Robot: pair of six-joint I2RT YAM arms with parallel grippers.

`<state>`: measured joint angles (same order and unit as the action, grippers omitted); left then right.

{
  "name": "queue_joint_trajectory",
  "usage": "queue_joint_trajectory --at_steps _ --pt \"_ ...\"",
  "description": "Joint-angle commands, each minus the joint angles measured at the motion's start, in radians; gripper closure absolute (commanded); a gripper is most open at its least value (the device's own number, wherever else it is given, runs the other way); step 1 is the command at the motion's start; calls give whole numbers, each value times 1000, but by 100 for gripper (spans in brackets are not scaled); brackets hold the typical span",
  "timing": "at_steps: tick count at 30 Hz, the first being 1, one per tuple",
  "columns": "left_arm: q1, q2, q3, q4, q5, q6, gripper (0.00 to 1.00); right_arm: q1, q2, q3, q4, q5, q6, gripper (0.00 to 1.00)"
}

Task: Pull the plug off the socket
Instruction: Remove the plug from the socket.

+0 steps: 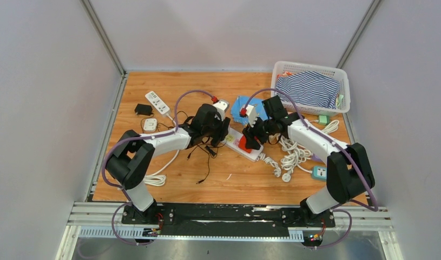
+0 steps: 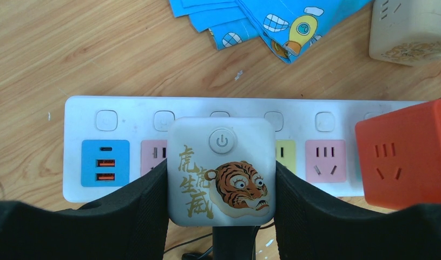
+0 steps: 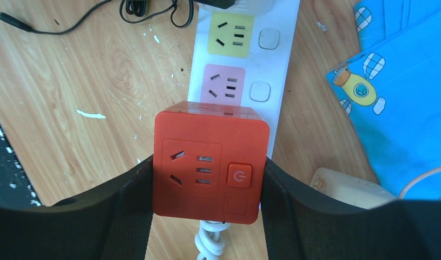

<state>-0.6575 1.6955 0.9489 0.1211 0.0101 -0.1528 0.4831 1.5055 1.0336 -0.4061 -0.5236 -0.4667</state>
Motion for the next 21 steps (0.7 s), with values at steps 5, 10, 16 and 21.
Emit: queue_joint_trajectory --at_steps 5,10,16,21 --pt "5 68 -42 -126 21 -22 100 -68 4 23 -34 -201 45 100" --pt "5 42 -40 -127 21 -23 100 -108 -60 22 -54 -290 5 100" --pt "5 29 -14 -149 42 -23 82 -200 -116 13 -54 -306 -9 100" --pt "5 5 -6 -154 47 -32 54 -307 -133 -12 18 -209 82 100"
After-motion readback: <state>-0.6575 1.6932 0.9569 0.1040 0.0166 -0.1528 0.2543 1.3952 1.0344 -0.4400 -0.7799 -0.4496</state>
